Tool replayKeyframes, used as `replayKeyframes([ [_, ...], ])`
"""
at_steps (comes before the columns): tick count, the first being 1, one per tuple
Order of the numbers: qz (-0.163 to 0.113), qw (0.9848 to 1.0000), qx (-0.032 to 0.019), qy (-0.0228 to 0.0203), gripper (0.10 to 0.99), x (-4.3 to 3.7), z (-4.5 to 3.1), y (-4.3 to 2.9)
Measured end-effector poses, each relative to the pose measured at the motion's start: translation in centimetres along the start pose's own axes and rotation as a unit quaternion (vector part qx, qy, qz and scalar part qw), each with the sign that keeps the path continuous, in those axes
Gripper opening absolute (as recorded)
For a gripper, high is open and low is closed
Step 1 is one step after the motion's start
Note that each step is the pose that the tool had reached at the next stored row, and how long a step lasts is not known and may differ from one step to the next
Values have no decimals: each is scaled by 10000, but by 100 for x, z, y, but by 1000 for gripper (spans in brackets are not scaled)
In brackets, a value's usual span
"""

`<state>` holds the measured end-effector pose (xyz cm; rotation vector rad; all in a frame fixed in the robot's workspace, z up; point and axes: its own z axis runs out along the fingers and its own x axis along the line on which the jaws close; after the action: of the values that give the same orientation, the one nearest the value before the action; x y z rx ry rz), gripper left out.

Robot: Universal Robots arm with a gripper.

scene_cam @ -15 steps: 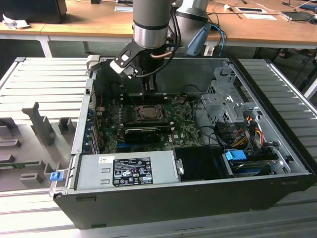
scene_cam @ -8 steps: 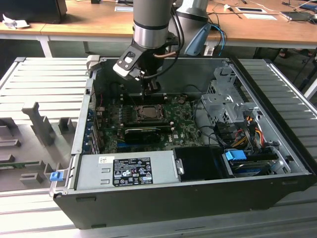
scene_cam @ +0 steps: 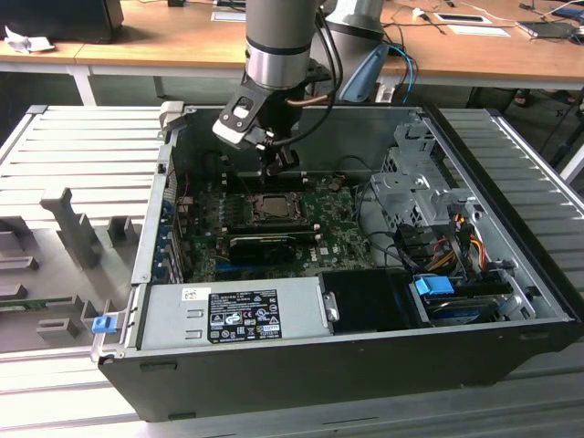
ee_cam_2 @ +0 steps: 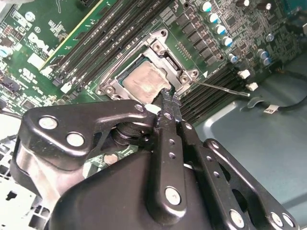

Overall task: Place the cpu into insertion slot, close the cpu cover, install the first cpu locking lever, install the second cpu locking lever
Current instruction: 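Install the first cpu locking lever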

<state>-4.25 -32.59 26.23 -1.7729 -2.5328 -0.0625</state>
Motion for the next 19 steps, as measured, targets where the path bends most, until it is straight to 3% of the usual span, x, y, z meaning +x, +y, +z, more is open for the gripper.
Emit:
replayKeyframes([
  [8, -518, 9987, 34, 0, 106, 0, 0, 0],
  [11, -867, 9962, 56, 2, 106, 0, 0, 0],
  [13, -1480, 9889, 95, 5, 106, 0, 0, 0],
  [17, -1876, 9822, 120, 7, 106, 0, 0, 0],
  [19, -2188, 9757, 140, 8, 106, 0, 1, 0],
])
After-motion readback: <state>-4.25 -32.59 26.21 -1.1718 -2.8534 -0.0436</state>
